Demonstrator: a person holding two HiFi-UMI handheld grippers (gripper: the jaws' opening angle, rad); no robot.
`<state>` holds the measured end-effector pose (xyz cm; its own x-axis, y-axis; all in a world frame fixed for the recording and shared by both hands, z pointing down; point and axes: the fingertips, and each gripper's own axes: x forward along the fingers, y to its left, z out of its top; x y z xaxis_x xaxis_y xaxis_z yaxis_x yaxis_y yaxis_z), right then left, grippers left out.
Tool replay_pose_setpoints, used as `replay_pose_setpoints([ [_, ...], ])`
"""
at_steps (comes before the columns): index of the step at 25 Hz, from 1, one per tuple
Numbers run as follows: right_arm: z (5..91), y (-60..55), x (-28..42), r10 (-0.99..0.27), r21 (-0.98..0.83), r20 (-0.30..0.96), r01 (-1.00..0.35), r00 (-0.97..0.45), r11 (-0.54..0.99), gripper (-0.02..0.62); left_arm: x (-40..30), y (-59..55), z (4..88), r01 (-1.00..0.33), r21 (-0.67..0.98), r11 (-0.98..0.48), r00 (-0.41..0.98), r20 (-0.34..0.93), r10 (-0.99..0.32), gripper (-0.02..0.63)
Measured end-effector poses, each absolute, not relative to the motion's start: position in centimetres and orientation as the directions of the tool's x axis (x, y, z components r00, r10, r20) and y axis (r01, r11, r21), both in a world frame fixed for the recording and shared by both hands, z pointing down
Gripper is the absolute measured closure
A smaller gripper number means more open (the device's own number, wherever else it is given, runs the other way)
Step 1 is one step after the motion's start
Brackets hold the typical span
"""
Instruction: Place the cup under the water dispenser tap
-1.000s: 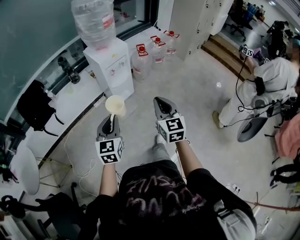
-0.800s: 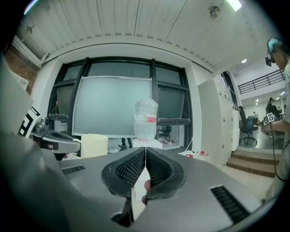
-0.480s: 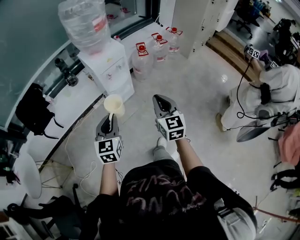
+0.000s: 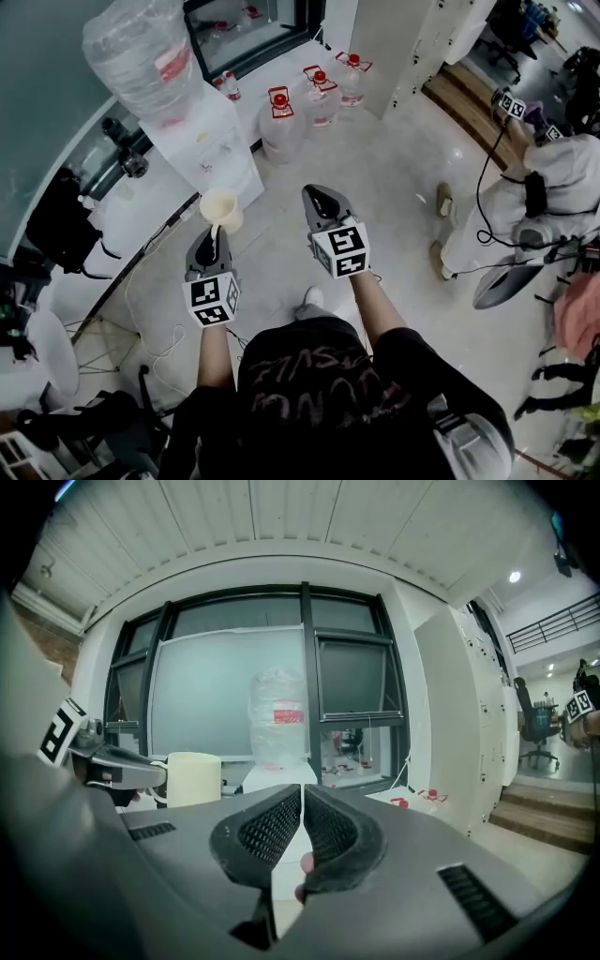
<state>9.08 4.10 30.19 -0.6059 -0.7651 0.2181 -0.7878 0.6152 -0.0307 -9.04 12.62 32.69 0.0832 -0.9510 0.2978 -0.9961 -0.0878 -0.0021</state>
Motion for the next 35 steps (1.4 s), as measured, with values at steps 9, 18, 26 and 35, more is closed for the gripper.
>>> replay_pose_setpoints([
  [9,30.8,-0.2,9.8,-0.720,-0.073,0.224,-0.748,-0.657,0.660,0.580,-7.7,9.6,33.1,-0.999,-0.007,-0.035,0.031,0.329,-0.944,0.557],
  [18,32.2,-3.3,8.1,-0.683,-0.077,0.261,-0.720,-0.683,0.690,0.579,-8.3,6.4,34.0,-1.000,0.004,-0.012,0.013,0.349,-0.937,0.557],
  [26,34.0,-6.3,6.6,-0.684,-0.063,0.295,-0.728,-0.667,0.683,0.580,-9.6,3.4,35.9,-0.999,0.023,-0.025,0.031,0.360,-0.932,0.557],
  [35,35.4,-9.3,2.8,-0.683,-0.038,0.332,-0.732,-0.651,0.680,0.581,-12.1,-0.2,37.4,-0.996,0.059,-0.066,0.083,0.356,-0.931,0.557],
])
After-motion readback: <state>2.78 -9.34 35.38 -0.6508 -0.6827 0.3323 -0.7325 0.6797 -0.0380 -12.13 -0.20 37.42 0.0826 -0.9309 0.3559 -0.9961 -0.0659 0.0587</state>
